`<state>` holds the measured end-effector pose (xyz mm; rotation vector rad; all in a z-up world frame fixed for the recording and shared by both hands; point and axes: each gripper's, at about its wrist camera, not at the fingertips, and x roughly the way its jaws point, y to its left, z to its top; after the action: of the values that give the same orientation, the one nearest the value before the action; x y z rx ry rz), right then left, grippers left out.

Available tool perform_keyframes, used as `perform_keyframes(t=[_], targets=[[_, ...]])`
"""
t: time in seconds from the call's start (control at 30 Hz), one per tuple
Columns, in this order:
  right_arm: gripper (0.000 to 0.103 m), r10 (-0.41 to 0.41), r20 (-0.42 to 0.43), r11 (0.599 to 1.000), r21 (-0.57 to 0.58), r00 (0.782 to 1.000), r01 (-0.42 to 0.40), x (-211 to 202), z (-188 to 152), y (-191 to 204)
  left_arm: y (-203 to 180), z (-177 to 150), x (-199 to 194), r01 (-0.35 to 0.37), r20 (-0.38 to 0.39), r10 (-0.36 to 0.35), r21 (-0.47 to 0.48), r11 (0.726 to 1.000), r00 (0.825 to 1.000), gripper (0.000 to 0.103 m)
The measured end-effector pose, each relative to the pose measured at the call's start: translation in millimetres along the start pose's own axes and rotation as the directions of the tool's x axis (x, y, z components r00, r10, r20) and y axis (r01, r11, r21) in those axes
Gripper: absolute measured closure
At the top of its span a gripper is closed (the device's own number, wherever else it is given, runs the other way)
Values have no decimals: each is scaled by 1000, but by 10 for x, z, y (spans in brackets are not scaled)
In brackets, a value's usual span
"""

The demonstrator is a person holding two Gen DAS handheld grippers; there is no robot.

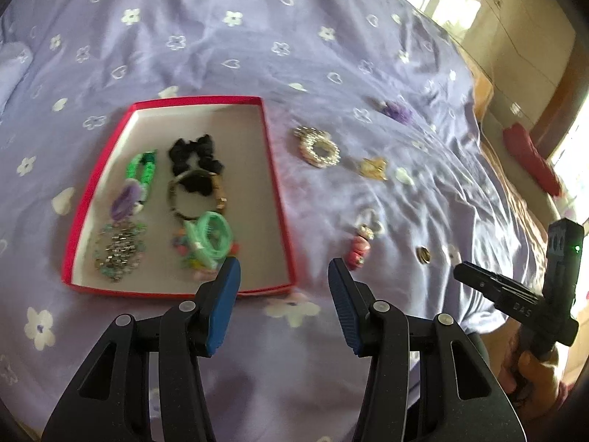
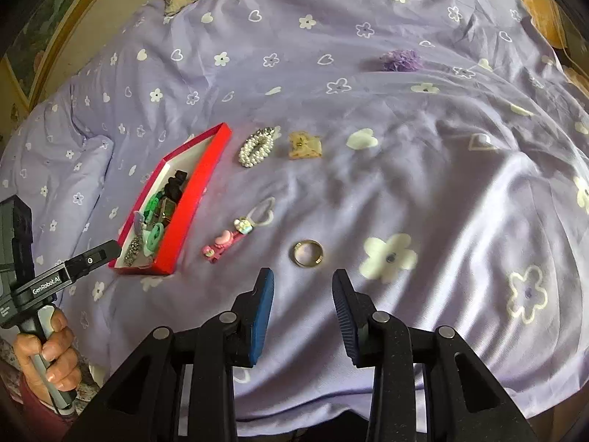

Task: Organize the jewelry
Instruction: 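Grasp the pink heart keychain with the left tool while the right tool grasps the gold ring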

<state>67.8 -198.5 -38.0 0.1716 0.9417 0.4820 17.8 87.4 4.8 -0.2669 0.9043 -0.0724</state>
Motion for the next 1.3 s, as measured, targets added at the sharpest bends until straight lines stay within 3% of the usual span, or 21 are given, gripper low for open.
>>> perform_keyframes(t=[0.57,0.63,0.73,0.87,0.93,1.13,1.2,1.3], targets=[[67,-5,-39,999,-49,999,3,335,72,28,-405,17,476,14,-101,0,142,990,995,53],[67,-11,-45,998,-59,999,8,396,89,31,-465,36,526,4,-95,13,173,985,995,47],[67,-12,-49,998,-62,999,9,462,111,16,-539,71,596,13,-108,9,202,979,994,46],[72,-9,-50,998,-64,999,6,495,126,-10,-648,97,674,26,-114,1,239,971,993,46],[79,-15,-49,998,-63,999,12,495,122,-26,-707,97,735,29,-121,3,260,965,993,46],[80,16,-31,1000,-23,999,-16,417,117,-109,-800,75,918,35,-144,7,286,958,989,47],[80,19,-28,1000,-13,999,-20,394,115,-126,-811,67,979,37,-156,8,286,958,988,52],[80,24,-25,1000,-1,999,-24,369,105,-149,-800,62,1059,47,-176,1,268,962,984,74]])
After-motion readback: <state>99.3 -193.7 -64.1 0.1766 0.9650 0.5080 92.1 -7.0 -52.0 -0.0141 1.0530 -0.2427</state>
